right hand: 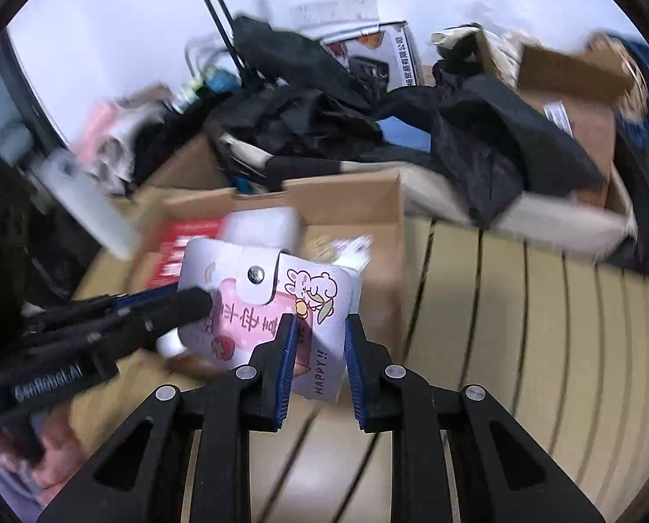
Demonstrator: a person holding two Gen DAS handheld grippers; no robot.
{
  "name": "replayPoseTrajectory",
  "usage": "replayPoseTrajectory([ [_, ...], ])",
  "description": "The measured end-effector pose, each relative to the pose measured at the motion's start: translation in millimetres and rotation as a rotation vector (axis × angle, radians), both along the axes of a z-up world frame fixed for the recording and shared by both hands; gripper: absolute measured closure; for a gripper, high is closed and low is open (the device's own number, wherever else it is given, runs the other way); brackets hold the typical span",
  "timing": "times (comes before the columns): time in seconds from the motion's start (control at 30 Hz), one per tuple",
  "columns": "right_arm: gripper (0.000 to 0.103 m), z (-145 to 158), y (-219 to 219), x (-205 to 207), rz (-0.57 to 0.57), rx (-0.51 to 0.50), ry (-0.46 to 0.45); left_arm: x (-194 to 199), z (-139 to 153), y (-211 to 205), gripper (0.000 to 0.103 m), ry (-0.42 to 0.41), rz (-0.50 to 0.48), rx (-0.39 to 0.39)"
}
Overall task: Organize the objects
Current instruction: 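Lower the pink card into the cardboard box and open both tools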
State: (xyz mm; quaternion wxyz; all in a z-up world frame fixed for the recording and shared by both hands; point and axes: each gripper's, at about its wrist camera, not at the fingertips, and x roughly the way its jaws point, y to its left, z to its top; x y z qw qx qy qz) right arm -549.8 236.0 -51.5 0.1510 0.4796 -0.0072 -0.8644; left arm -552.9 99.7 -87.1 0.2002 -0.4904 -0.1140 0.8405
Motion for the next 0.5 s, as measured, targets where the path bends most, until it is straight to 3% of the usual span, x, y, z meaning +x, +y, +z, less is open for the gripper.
replayPoseTrajectory([
  [0.13, 0.079, -30.1, -13.6, -59.1, 0.013, 0.127, -0.081, -43.9, -44.6, 8.5, 0.087, -0.092, 0.004, -0.078],
  [0.23, 0.079, -53.3, -19.3, -66.5, 0.024, 0.213, -0.106, -49.9, -65.0, 12.9, 0.087, -0.100, -0.043, -0.092],
  [0.37, 0.079, -58.3, -14.9, -61.3, 0.032, 0.215, -0.083, -50.3, -66.3, 11.2, 0.084, -0.070, -0.070, -0.097],
  [0.5, 0.079, -43.3, -8.8, -54.5, 0.032, 0.177, -0.058, -50.3, -62.1, 9.1, 0.078, -0.112, -0.077, -0.068],
])
